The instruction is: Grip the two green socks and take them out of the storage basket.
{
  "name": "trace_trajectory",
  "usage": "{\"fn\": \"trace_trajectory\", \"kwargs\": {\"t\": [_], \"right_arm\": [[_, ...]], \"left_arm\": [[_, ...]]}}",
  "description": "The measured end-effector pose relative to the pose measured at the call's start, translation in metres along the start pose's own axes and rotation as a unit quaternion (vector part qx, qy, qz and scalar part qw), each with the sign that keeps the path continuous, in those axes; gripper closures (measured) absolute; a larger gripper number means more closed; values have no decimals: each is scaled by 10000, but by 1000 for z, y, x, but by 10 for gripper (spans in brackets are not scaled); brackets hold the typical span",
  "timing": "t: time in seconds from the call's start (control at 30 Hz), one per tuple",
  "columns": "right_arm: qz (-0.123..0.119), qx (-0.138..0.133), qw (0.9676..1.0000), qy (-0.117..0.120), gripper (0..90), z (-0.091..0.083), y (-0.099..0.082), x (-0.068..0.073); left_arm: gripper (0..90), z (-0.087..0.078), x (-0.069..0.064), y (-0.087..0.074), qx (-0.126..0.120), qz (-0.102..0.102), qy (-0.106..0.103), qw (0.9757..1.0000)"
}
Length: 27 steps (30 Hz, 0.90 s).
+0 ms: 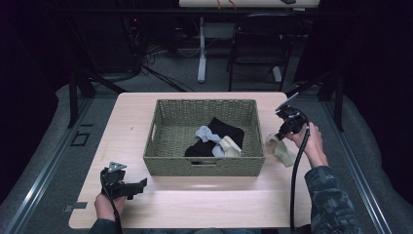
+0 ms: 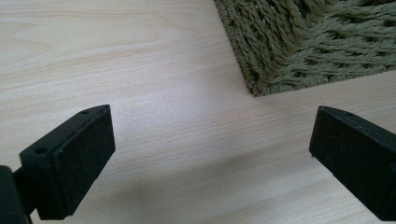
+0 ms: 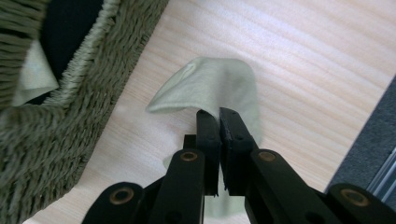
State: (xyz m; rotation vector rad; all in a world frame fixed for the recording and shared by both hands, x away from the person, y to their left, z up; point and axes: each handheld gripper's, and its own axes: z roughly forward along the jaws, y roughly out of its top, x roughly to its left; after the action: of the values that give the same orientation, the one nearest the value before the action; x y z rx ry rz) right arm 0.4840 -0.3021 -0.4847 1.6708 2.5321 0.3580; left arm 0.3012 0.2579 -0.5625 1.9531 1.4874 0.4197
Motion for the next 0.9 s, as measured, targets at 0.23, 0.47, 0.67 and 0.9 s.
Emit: {"fn": "trace_trajectory", "kwargs": {"t": [0.23,0.47,0.67,0.9], "right_arm": [[53,-128,9999,54,594,-10,0,-1],[-76,-366,9992,128,406,-43,1,-1],[-176,-584,9980,151,316,-73,6,7],[-449,-745,9960,194,199,-97,16,25]], "left_arm": [[2,0,0,0,-3,-3,0,10000],[2,0,0,0,-4,2,-5,10000],[2,0,0,0,13,-3,-3,10000],[2,0,0,0,9,3,-11,10000]]}}
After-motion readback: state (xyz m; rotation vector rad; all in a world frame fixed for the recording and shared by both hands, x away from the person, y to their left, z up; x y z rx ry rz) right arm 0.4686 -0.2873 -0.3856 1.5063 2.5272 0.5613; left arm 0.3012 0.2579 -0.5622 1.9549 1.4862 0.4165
